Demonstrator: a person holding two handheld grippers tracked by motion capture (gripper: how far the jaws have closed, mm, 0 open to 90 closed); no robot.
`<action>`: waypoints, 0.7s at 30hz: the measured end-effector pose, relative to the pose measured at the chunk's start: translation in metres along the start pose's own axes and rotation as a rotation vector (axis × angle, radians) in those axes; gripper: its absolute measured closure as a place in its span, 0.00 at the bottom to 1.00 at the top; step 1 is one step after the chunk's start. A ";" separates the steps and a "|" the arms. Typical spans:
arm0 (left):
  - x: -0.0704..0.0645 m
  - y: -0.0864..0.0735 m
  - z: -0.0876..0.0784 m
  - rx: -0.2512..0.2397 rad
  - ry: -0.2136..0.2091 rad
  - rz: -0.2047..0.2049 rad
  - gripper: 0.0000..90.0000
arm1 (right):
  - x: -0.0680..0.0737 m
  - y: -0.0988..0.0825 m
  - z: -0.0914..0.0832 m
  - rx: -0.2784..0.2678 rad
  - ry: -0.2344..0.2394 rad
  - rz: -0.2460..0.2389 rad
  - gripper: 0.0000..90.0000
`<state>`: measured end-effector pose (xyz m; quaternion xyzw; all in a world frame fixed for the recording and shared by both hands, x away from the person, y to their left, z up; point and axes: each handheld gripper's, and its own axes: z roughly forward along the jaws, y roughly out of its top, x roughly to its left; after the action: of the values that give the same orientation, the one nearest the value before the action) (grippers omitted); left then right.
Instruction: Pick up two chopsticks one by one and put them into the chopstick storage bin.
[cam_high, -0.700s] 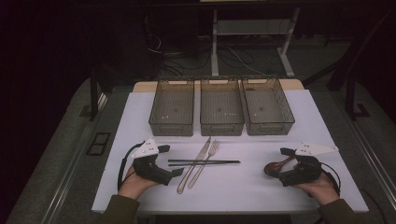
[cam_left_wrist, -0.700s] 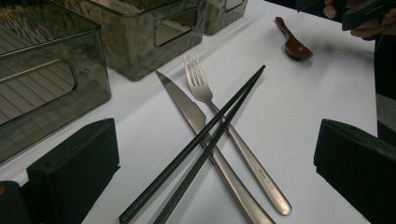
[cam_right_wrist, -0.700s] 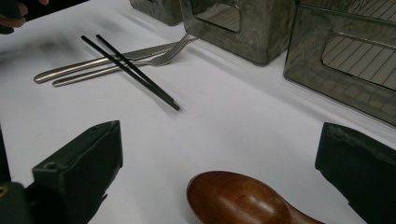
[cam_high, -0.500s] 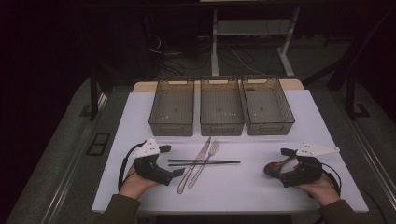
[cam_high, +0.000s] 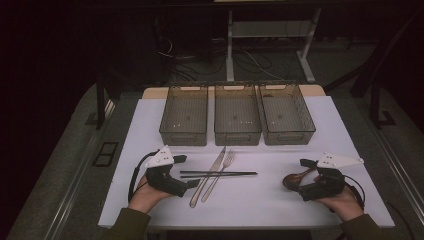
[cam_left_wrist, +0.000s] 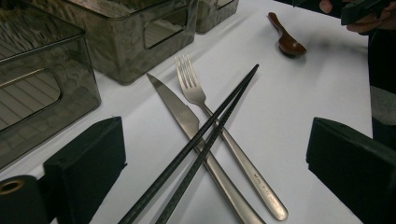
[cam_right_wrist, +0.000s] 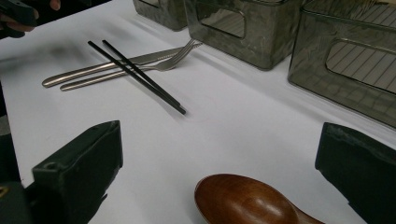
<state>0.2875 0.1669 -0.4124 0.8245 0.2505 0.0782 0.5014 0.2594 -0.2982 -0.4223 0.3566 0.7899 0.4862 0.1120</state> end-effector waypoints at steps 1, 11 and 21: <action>0.000 0.000 0.000 0.000 0.000 0.000 0.06 | 0.000 0.000 0.000 0.000 0.000 0.000 0.00; 0.001 0.006 0.010 0.016 -0.019 0.006 0.16 | 0.000 -0.001 0.001 0.009 0.011 -0.001 0.00; 0.002 0.010 0.019 0.034 -0.058 0.020 0.29 | 0.000 -0.001 0.002 0.015 0.016 -0.005 0.00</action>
<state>0.2998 0.1498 -0.4133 0.8372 0.2288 0.0553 0.4937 0.2604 -0.2971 -0.4242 0.3515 0.7954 0.4827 0.1041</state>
